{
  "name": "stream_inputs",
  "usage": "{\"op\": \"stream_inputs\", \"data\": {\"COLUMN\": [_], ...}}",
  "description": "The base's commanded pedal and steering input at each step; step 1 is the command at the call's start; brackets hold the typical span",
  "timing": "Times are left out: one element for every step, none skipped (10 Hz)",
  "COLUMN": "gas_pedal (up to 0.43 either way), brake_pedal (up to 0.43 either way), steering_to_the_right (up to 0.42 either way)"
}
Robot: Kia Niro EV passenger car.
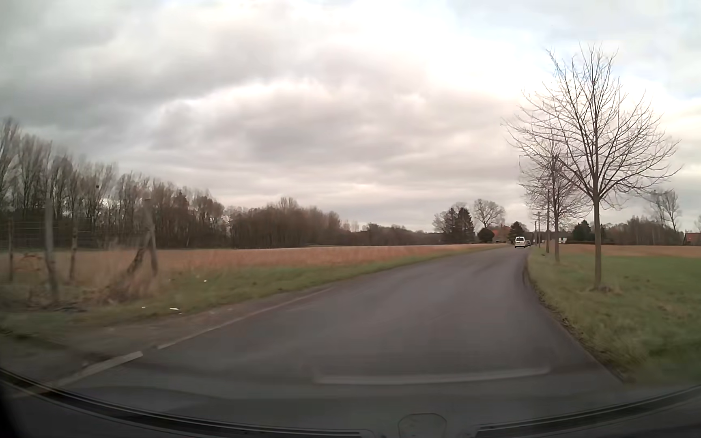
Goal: Follow the waypoints while adhering to traffic rules and regulations
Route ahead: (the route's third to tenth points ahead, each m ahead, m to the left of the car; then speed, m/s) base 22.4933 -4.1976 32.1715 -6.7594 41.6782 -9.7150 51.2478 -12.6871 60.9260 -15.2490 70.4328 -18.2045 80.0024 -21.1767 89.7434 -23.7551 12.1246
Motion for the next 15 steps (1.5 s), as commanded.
{"op": "stream_inputs", "data": {"gas_pedal": [0.209, 0.220, 0.220, 0.220, 0.220, 0.220, 0.220, 0.220, 0.220, 0.209, 0.209, 0.220, 0.220, 0.220, 0.220], "brake_pedal": [0.000, 0.000, 0.000, 0.000, 0.000, 0.000, 0.000, 0.000, 0.000, 0.000, 0.000, 0.000, 0.000, 0.000, 0.000], "steering_to_the_right": [0.087, 0.085, 0.084, 0.084, 0.082, 0.078, 0.073, 0.069, 0.067, 0.063, 0.059, 0.054, 0.049, 0.046, 0.046]}}
